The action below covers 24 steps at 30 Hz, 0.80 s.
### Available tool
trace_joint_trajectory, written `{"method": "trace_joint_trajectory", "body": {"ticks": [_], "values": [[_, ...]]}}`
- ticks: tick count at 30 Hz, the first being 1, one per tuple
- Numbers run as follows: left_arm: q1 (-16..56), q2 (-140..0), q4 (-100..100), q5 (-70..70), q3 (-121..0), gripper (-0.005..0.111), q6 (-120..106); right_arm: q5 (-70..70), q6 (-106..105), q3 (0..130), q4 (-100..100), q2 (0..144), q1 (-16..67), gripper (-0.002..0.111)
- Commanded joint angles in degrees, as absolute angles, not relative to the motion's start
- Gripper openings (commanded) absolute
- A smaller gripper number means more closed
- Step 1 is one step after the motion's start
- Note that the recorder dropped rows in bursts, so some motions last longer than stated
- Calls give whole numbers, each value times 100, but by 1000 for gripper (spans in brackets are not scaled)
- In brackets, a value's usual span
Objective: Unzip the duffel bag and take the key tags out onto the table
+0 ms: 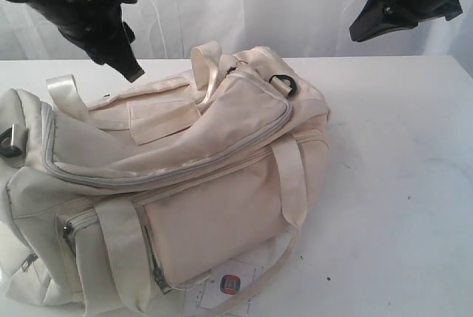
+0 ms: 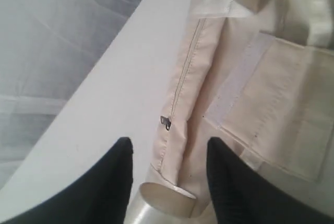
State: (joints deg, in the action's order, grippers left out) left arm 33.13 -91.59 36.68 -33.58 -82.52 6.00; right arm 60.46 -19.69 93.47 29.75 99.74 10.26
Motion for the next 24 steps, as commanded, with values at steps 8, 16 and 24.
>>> {"method": "trace_joint_trajectory", "body": {"ticks": [8, 16, 24], "values": [[2743, -10196, 2768, -1830, -8201, 68, 509, 5871, -2063, 9385, 3022, 9941, 1233, 0], [2665, -10765, 2789, -276, -8201, 68, 412, 5800, -2104, 9322, 2986, 9951, 1506, 0], [2665, -11138, 2789, 1023, -8201, 68, 437, 5741, -2227, 9322, 2986, 9951, 1591, 0]]}}
